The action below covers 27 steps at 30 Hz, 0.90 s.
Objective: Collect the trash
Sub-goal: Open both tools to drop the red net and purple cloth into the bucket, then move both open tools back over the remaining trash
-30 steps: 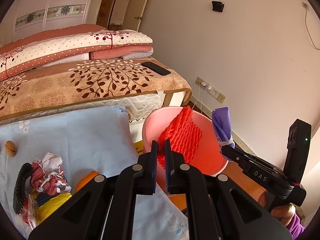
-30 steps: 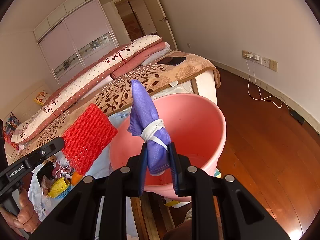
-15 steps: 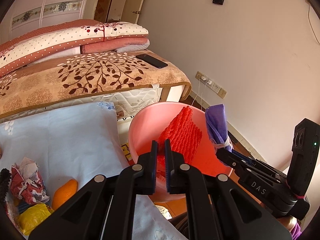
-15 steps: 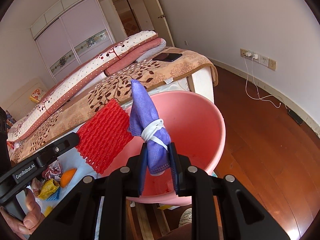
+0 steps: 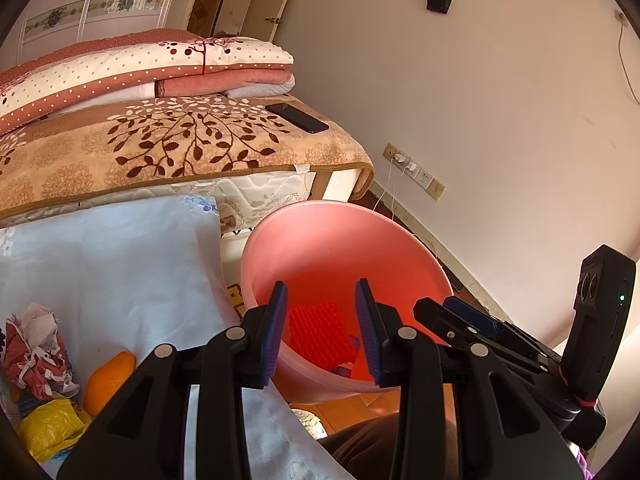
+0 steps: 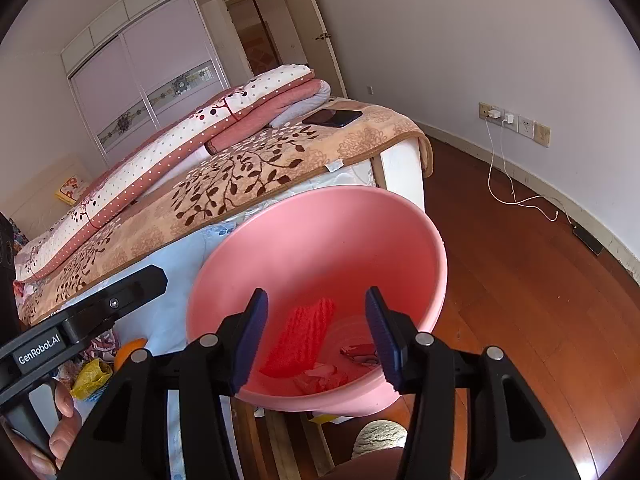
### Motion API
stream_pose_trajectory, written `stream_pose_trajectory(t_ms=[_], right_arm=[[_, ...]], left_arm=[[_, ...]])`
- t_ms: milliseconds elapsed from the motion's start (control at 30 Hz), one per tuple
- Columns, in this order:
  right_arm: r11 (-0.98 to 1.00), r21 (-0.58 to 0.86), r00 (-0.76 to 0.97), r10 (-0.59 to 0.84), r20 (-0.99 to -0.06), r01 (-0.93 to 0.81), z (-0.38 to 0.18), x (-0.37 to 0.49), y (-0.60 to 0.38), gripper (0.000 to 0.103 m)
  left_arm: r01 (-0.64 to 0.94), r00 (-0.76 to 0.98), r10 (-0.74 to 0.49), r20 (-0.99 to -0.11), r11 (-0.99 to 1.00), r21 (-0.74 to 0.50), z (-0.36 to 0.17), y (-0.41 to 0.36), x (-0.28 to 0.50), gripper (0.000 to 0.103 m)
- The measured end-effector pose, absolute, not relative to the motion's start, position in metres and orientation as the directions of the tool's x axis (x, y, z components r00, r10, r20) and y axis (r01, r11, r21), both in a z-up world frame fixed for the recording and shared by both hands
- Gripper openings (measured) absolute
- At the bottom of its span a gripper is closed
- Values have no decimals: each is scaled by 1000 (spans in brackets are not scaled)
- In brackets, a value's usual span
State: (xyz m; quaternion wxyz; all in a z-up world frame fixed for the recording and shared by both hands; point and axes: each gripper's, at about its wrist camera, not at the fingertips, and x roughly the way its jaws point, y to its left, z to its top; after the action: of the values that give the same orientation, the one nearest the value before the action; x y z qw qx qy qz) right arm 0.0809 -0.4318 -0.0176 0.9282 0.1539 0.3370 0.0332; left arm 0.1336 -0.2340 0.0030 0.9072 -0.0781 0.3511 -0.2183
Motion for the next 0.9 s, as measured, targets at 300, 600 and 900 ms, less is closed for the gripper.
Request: stream_pose_trajectory(t_ms=[300, 600, 900], right_arm=[[954, 299, 782, 171, -600, 21, -5, 68, -424, 55], [952, 306, 798, 187, -573, -3, 15, 45, -414, 61], [951, 301, 794, 235, -561, -69, 27, 23, -382, 62]], left_arm=[[347, 690, -434, -580, 901, -261, 20, -226, 119, 35], [322, 729, -405, -552, 914, -247, 43, -194, 95, 35], [268, 791, -334, -512, 942, -201, 65, -142, 57, 35]])
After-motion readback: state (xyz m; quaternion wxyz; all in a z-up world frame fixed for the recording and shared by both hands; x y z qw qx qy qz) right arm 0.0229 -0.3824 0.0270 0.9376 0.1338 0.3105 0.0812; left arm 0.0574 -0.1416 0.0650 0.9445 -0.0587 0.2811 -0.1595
